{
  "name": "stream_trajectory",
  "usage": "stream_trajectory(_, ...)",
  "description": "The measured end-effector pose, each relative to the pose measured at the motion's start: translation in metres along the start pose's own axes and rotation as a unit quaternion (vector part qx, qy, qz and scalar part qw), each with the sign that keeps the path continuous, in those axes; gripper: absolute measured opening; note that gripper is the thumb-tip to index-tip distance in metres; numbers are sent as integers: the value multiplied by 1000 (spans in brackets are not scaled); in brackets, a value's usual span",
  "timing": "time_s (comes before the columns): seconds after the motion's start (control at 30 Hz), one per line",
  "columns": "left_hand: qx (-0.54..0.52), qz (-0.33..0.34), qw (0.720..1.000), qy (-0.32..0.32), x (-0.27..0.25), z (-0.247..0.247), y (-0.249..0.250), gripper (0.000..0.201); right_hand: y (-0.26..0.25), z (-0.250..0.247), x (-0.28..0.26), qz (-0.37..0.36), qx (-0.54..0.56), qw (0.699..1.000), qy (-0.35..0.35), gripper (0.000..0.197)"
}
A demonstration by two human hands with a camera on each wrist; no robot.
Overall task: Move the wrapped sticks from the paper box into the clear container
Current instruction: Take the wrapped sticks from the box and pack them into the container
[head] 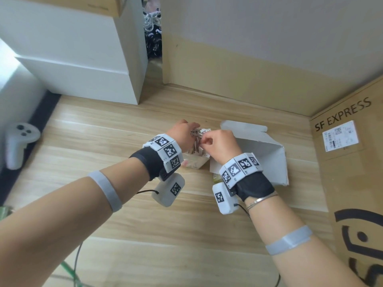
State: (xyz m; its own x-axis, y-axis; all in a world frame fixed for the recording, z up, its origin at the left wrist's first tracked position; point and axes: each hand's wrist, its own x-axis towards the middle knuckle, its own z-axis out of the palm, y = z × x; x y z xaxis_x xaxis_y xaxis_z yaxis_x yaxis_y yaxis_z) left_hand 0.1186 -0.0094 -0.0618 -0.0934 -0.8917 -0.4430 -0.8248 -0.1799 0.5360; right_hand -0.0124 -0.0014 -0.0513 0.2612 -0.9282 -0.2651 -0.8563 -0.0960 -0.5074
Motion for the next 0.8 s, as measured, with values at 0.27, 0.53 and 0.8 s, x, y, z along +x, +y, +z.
stream_trajectory(0.27,-18,-9,1000,-21,-4,5,7,51,10,-3,1,30,50,997,43,13)
stream_trajectory(0.53,-33,-52,998,-21,-5,7,8,52,15,-6,0,75,150,985,-32,41)
stream_trajectory(0.8,-47,-69,996,-34,-8,0,12,62,12,-10,-1,51,39,987,-147,112)
